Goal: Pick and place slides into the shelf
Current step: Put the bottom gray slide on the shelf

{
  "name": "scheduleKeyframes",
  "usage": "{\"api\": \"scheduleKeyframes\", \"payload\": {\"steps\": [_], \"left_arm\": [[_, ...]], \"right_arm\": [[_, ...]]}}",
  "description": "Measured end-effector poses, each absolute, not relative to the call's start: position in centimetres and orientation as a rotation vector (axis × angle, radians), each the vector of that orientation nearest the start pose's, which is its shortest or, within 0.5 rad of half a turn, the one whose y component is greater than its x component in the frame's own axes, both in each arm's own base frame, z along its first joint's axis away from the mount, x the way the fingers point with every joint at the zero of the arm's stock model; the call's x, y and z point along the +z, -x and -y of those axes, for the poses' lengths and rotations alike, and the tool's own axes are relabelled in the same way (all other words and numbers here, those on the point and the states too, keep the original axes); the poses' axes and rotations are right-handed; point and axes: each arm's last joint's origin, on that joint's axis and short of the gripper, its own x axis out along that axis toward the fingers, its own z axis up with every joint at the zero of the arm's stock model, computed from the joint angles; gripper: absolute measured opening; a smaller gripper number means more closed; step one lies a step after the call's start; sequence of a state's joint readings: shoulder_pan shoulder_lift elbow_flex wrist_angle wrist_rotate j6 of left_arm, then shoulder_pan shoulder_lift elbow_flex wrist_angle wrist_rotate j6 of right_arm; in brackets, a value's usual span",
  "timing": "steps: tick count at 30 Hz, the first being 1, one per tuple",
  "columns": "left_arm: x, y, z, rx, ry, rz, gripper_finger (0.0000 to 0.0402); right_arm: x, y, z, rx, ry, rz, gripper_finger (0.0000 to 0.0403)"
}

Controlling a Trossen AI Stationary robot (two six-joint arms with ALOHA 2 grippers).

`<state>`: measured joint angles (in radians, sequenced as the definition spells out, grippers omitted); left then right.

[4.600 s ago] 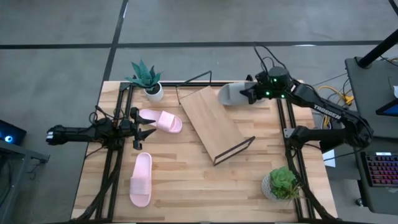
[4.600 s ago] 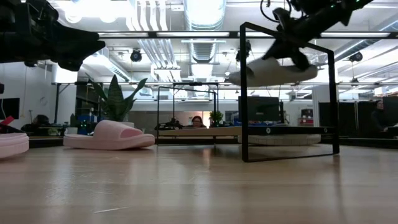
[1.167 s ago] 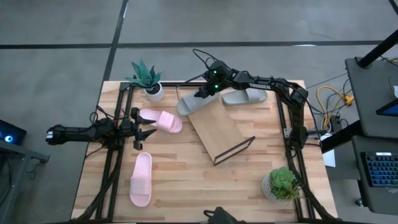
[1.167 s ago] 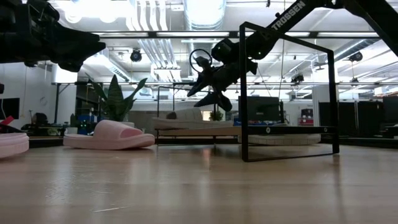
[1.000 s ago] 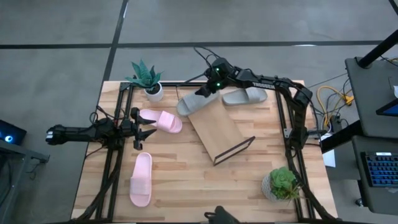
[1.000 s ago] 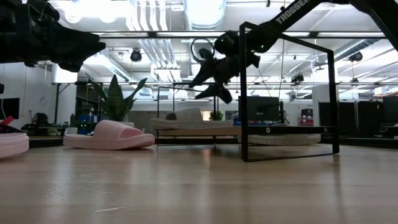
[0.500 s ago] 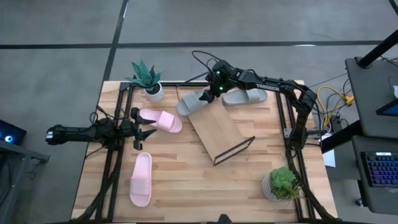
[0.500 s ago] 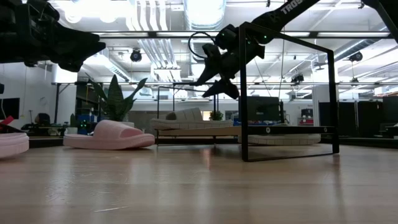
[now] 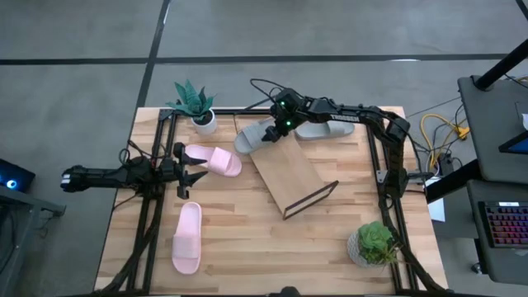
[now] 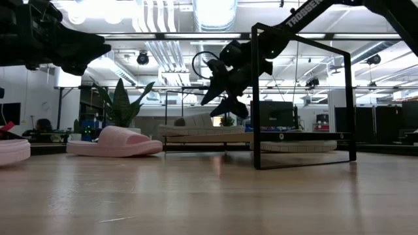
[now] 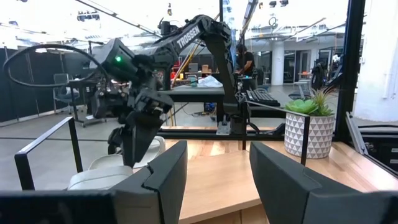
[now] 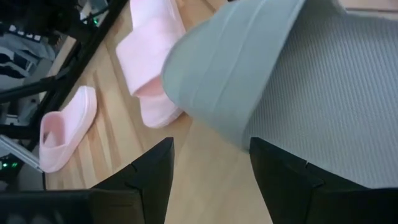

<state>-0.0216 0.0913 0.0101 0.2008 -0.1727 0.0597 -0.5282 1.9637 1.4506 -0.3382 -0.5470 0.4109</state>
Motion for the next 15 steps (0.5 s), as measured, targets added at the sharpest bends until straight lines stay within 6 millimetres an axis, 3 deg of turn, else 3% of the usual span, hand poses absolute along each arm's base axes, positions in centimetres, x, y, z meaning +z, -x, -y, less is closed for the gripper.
{"api": "scheduleKeyframes", "payload": {"steps": [15], "left_arm": [[17.9,-10.18,-0.28,0.154,-0.048,0.114,0.016]], "right_arm": [[20.8,-37.96,20.42,-0.124,-0.807,-0.693,0.0201]]}}
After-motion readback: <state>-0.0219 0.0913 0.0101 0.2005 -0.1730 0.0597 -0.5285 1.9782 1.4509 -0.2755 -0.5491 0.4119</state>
